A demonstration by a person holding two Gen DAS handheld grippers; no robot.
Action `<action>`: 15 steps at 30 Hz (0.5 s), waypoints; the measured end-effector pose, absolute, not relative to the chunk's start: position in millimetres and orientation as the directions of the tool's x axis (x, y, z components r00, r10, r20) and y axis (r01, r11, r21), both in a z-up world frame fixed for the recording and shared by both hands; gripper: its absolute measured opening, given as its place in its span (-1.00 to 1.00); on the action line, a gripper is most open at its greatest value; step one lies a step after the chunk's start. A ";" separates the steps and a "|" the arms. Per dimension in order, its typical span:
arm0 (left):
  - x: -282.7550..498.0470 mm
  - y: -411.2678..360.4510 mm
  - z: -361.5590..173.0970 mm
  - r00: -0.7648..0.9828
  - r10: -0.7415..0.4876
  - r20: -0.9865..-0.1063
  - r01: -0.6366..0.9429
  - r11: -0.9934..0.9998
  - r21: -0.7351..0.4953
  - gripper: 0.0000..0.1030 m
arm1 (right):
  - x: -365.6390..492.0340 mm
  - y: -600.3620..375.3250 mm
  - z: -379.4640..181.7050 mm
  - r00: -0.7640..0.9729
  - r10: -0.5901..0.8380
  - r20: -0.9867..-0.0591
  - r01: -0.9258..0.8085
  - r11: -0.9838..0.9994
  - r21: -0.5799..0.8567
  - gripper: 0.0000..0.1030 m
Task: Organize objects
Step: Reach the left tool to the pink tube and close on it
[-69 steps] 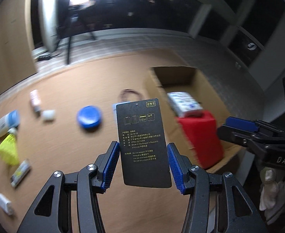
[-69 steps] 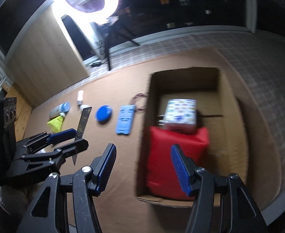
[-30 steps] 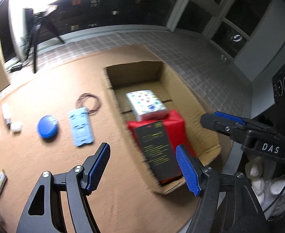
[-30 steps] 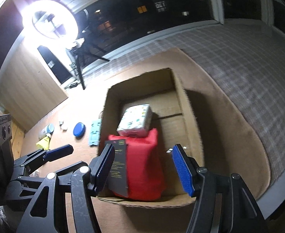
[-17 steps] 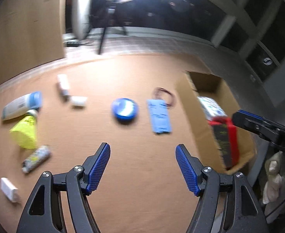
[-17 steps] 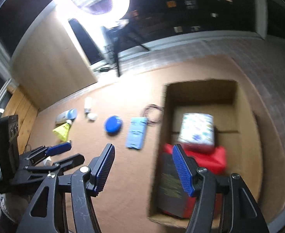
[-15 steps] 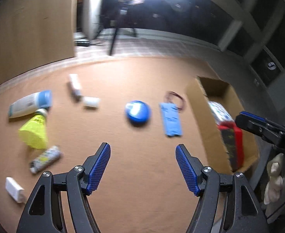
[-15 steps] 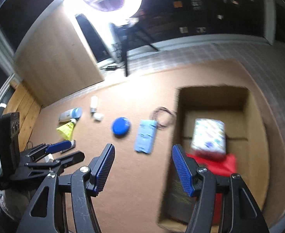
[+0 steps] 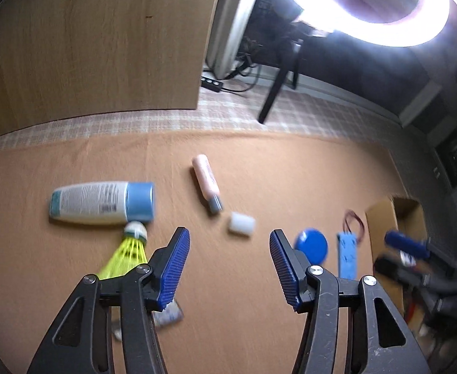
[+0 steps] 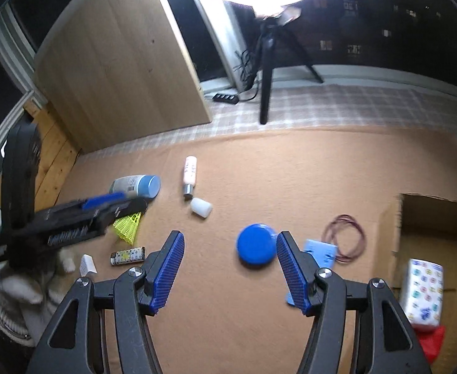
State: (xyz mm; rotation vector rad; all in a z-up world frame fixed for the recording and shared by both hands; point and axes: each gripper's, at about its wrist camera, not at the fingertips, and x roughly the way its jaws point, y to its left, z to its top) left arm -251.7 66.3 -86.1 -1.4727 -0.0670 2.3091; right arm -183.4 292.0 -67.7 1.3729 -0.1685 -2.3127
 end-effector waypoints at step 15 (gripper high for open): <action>-352.5 99.7 -156.1 -0.293 0.261 -0.920 -0.213 -0.956 -0.204 -0.23 | -242.1 253.8 -107.5 -0.317 -0.429 -0.846 0.310 -0.890 0.335 0.00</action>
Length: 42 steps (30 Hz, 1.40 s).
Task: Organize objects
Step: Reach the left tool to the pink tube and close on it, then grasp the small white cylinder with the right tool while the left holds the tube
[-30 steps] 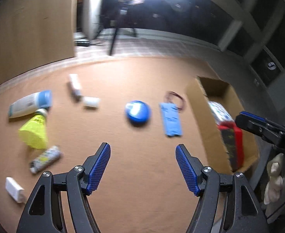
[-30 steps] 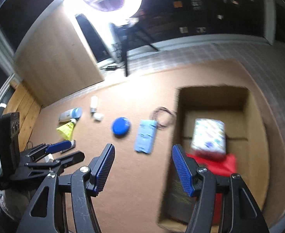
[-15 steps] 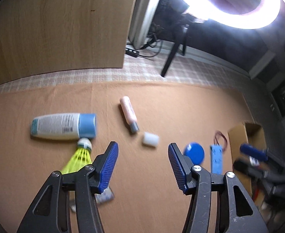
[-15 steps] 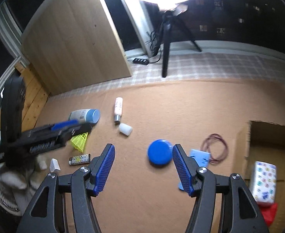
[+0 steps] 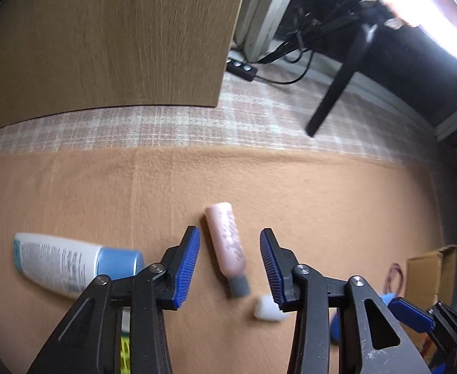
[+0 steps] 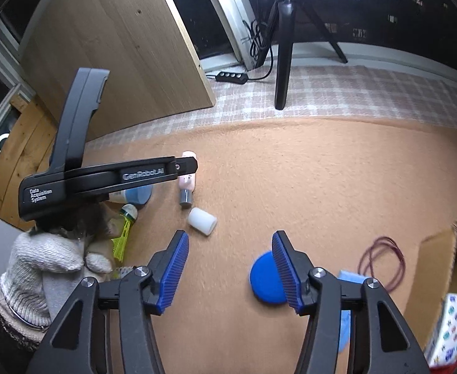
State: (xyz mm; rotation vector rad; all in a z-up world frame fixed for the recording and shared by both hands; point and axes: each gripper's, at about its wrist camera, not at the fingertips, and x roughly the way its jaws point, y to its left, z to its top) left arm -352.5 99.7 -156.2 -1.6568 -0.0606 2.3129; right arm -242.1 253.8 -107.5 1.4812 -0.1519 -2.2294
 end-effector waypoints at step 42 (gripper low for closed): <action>-150.9 30.1 -166.3 -0.262 0.345 -0.902 -0.228 -0.930 -0.289 -0.59 | -256.7 172.4 -155.2 -0.209 -0.299 -0.931 0.474 -0.864 0.171 -0.52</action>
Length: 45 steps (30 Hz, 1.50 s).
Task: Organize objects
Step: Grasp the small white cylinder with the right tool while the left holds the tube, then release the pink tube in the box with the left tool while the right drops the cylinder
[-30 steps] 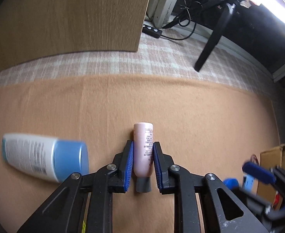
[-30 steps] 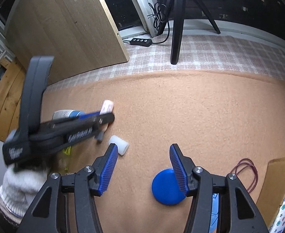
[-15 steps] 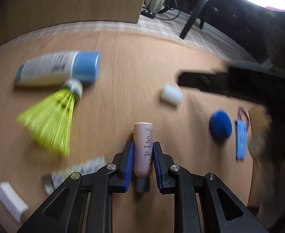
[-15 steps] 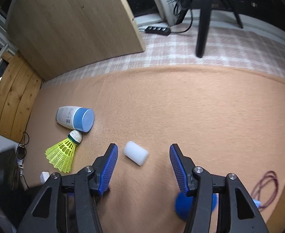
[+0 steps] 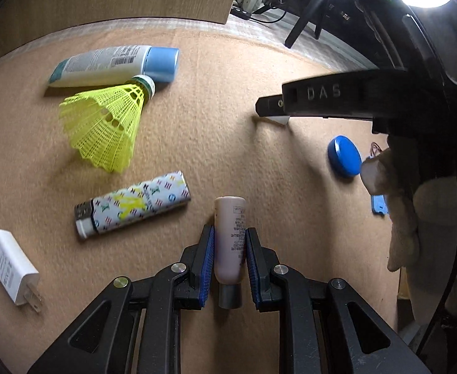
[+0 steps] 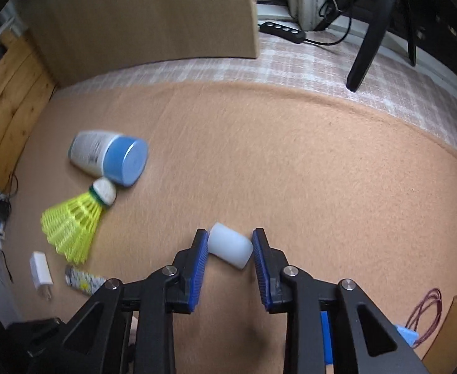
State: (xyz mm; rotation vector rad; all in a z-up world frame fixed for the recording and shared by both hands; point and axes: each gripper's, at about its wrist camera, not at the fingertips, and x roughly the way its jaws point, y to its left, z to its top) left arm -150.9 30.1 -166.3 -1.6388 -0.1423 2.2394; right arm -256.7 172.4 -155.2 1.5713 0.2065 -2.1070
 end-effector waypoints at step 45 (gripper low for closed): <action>-108.0 111.2 -115.3 -0.226 0.517 -0.826 -0.387 -0.826 -0.411 -0.59 | -61.8 381.0 -74.7 -0.421 -0.407 -0.811 0.250 -0.911 0.327 -0.89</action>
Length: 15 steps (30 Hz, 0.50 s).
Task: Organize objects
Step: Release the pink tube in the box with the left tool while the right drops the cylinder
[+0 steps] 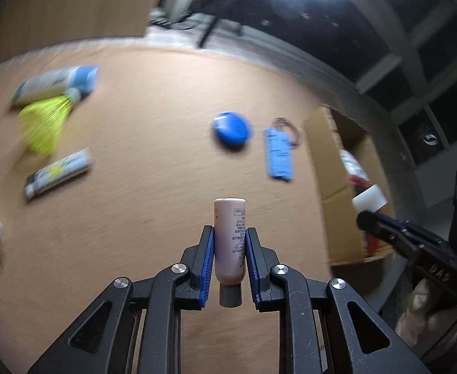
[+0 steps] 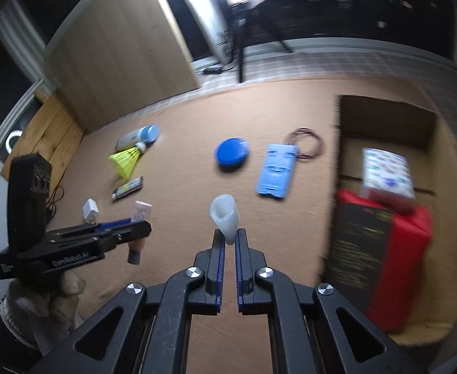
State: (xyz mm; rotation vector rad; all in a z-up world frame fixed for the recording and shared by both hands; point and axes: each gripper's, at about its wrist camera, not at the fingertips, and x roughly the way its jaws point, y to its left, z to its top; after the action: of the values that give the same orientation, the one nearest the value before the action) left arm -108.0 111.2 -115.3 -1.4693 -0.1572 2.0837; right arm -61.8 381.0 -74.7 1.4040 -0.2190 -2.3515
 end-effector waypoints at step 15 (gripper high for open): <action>-64.8 277.5 -82.9 -0.102 0.605 -0.790 -0.638 -0.649 -0.414 -0.59 | -41.6 502.5 -77.3 -0.500 -0.225 -0.836 0.028 -0.969 0.244 -0.89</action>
State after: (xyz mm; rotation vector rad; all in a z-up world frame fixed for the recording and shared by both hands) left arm -64.8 277.5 -82.9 -1.3118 0.0404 1.8617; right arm -41.6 502.5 -77.3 1.4849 -0.2987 -2.5826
